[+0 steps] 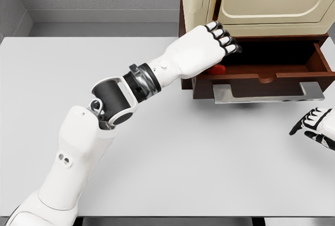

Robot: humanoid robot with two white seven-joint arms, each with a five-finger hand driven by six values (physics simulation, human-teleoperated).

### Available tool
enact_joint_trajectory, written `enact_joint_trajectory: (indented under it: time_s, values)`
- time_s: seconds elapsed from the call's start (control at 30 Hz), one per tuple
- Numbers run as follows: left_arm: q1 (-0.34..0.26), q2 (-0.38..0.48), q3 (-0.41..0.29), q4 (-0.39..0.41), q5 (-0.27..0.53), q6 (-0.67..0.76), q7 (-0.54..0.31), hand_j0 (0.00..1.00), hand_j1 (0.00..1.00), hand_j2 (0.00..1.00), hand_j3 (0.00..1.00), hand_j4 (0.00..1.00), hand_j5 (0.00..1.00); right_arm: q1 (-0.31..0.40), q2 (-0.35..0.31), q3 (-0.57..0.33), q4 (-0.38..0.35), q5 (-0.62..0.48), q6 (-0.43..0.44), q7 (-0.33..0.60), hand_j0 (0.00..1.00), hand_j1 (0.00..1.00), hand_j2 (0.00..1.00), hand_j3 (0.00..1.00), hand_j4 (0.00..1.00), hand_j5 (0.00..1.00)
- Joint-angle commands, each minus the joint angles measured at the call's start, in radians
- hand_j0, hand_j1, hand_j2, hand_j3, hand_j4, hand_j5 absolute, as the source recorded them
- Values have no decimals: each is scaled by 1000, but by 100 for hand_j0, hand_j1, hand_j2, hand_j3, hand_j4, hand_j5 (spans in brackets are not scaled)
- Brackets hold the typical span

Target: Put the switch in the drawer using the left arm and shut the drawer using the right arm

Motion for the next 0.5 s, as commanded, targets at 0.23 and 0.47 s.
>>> enact_joint_trajectory:
  time_s: [0.23,0.47]
  values:
    - [2,0,8,-75,20,-11,1,100,100,100,100,100,100,-2,-2,0,0,-8,-1,0,53,53,53,53,53,53]
    - [-5,54,149,-90,463,-141,1,100,100,100,100,100,100,-6,-3,-3,0,-14,-1,-5,53,53,53,53,53,53]
